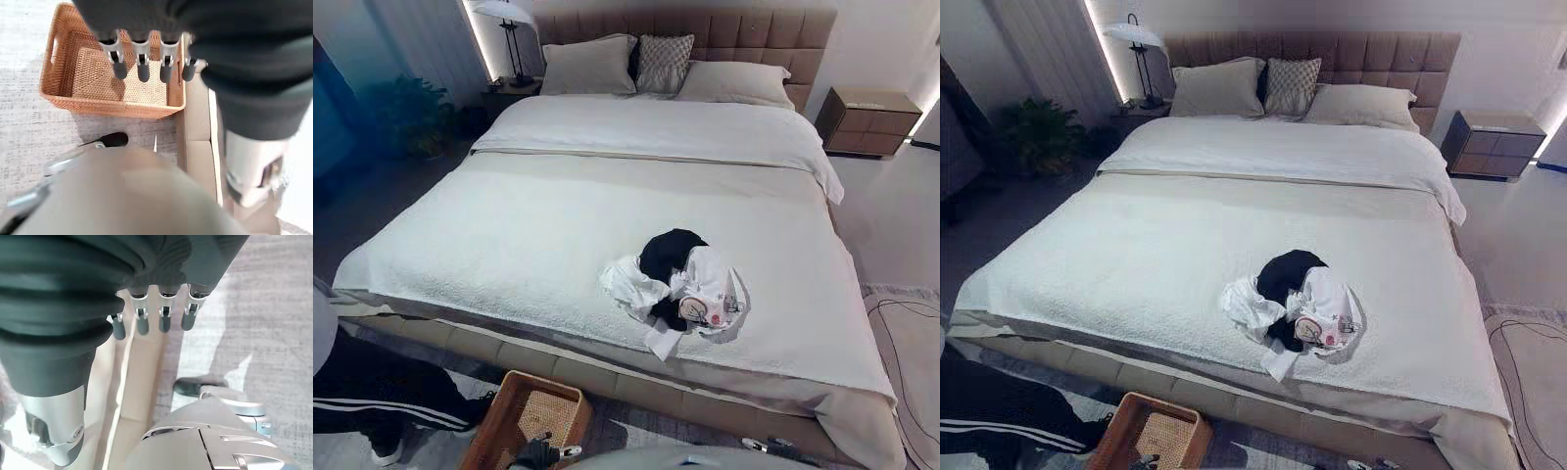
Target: Pick up clothes into the bucket
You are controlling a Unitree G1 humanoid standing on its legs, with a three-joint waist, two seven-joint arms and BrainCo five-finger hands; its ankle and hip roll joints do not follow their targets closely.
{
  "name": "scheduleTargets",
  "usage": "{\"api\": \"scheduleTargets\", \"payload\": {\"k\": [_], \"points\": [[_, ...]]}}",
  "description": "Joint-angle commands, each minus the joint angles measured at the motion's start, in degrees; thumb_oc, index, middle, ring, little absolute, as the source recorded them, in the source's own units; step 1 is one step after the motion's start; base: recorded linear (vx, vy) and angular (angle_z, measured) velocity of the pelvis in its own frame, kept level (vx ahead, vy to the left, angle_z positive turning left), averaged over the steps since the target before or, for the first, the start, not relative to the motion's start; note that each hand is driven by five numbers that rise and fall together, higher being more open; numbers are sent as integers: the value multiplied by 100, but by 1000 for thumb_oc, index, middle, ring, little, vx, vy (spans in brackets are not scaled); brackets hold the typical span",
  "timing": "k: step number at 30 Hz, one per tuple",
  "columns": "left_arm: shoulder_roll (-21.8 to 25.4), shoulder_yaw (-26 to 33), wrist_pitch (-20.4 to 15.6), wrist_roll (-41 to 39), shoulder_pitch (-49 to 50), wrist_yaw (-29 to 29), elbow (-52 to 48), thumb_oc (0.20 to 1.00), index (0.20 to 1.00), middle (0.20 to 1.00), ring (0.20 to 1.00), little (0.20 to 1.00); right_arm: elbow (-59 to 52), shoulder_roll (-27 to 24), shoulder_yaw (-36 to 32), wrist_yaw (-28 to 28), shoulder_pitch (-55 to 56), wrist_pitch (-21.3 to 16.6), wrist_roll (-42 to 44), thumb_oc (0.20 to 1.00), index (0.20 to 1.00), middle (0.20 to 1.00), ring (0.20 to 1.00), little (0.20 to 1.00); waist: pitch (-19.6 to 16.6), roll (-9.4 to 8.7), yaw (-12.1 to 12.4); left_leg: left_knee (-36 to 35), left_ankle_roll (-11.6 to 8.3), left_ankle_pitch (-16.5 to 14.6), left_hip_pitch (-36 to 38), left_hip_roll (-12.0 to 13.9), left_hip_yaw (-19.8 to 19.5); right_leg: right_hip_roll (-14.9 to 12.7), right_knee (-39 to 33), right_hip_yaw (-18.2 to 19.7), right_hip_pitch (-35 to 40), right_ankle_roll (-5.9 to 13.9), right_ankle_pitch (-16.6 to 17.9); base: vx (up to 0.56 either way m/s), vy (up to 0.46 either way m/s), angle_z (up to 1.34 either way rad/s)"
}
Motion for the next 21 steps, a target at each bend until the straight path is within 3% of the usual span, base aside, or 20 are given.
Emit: {"api": "scheduleTargets", "payload": {"k": [1, 15, 21], "points": [[-44, -13, -81, 180, -343, -12, 235, 1000, 1000, 1000, 1000, 1000, 191, 61, 262, -51, -458, -99, -158, 1000, 1000, 1000, 1000, 1000, 69, -423, -142, 184, -43, -76, -325, -225, -85, -125, 118, 187, -8, 152, -306, -105, -26, 13], [-30, 64, -68, 135, -332, 95, 225, 1000, 1000, 1000, 1000, 1000, -39, 71, 161, -143, -494, -172, 76, 1000, 1000, 1000, 1000, 1000, 93, -443, -128, 256, -33, -121, -365, -244, -124, -144, 216, 183, -39, 142, -359, 0, 0, 0], [81, -56, -148, 416, -285, 371, -17, 1000, 1000, 1000, 1000, 1000, -1029, 44, -53, -359, -579, -491, 772, 1000, 1000, 1000, 1000, 1000, 159, -406, -147, 350, -3, -150, -479, -289, -175, -179, 556, 228, -217, 110, -490, 0, 0, 0]]}}
